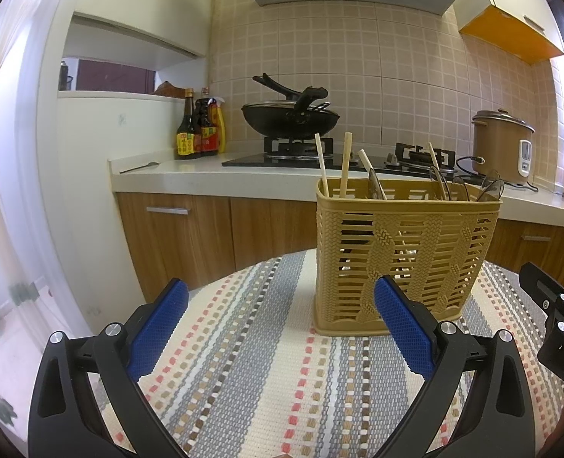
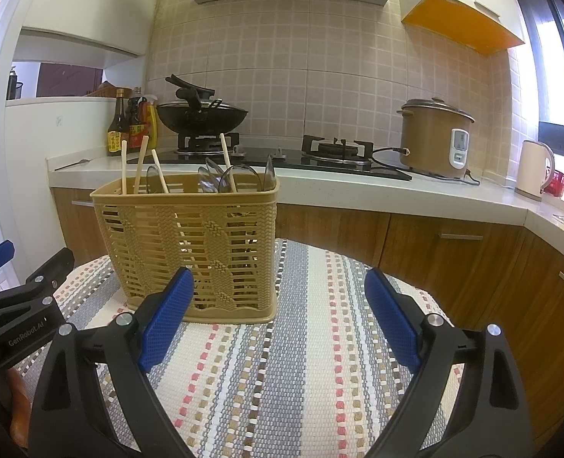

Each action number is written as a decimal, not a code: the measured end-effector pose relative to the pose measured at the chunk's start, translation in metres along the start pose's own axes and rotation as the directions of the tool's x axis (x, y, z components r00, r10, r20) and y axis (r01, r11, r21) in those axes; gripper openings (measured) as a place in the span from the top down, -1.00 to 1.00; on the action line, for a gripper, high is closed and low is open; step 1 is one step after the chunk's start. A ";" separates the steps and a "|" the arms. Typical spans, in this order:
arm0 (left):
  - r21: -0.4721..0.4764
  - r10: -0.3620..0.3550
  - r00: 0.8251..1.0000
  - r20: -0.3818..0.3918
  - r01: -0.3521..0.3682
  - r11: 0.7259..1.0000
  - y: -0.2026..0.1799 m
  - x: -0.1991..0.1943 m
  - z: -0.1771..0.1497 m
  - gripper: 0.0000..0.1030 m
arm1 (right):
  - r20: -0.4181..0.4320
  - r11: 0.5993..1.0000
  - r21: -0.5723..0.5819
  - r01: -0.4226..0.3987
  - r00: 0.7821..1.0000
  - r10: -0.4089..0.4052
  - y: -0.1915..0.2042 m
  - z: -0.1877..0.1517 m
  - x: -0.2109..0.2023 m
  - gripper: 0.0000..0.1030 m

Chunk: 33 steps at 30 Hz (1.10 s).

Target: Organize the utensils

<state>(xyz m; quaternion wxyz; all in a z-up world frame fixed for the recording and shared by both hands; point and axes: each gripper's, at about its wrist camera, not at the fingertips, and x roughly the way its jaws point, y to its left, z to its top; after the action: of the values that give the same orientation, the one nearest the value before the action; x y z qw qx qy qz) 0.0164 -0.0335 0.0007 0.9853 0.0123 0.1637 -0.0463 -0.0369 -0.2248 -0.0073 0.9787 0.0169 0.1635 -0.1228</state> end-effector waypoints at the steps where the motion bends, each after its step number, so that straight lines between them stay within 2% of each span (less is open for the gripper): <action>1: -0.002 -0.001 1.000 0.001 0.001 1.000 0.000 0.000 0.000 -0.84 | 0.001 1.000 0.000 0.000 1.000 0.000 0.000 0.000 0.000 -0.68; 20: 0.000 -0.001 1.000 -0.003 0.001 1.000 0.000 0.001 0.000 -0.84 | 0.001 1.000 0.002 -0.001 1.000 0.001 -0.001 0.001 -0.001 -0.73; 33: 0.016 0.025 1.000 0.004 -0.025 1.000 -0.002 0.001 -0.001 -0.85 | -0.001 1.000 0.001 -0.001 1.000 0.001 -0.001 0.001 0.000 -0.73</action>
<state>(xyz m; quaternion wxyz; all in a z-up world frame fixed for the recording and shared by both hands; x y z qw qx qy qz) 0.0163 -0.0358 -0.0008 0.9860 0.0221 0.1612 -0.0352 -0.0371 -0.2254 -0.0061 0.9787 0.0173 0.1639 -0.1222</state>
